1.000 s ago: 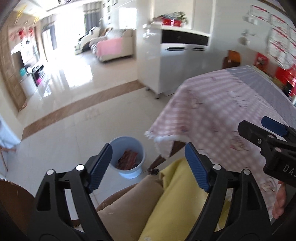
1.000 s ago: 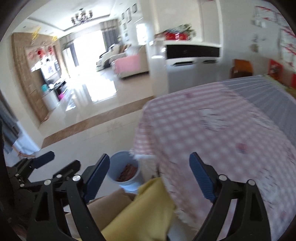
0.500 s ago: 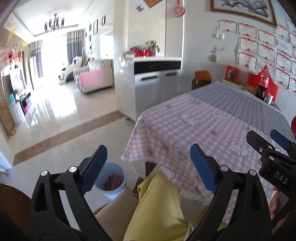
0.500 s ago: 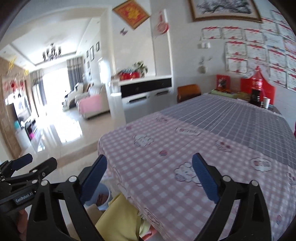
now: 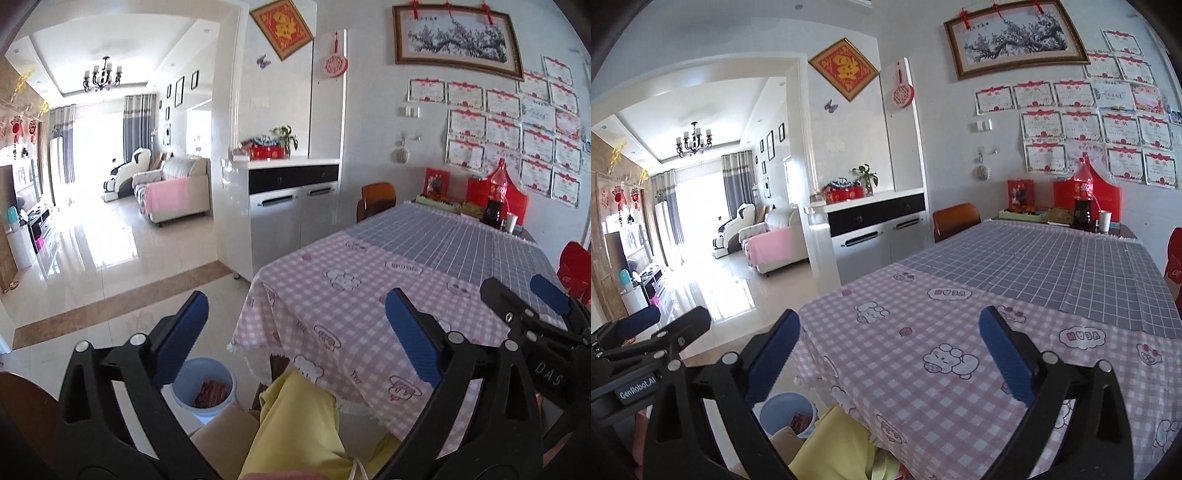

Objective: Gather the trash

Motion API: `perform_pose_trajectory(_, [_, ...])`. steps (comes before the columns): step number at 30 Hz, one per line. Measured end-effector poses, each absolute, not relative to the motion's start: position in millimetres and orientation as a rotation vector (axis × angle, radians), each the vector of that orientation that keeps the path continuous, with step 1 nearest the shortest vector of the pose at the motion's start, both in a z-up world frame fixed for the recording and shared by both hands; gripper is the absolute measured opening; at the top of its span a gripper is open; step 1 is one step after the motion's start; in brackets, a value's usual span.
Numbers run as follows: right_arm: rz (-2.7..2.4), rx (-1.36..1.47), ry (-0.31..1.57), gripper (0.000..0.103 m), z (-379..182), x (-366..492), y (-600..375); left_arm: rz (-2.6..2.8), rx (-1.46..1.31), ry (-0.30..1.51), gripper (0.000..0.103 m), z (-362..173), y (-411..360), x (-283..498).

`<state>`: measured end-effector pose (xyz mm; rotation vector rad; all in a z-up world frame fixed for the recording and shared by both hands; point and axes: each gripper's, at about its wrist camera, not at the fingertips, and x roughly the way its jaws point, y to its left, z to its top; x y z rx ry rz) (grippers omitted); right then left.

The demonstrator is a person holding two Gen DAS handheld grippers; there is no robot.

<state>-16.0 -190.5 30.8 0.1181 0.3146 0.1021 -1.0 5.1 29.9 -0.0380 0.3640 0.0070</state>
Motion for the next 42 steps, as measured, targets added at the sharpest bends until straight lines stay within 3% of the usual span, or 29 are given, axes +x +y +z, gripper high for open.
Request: perform_pose_trajectory(42, [0.111, 0.125, 0.350, 0.098, 40, -6, -166, 0.069, -0.049, 0.341, 0.097, 29, 18, 10])
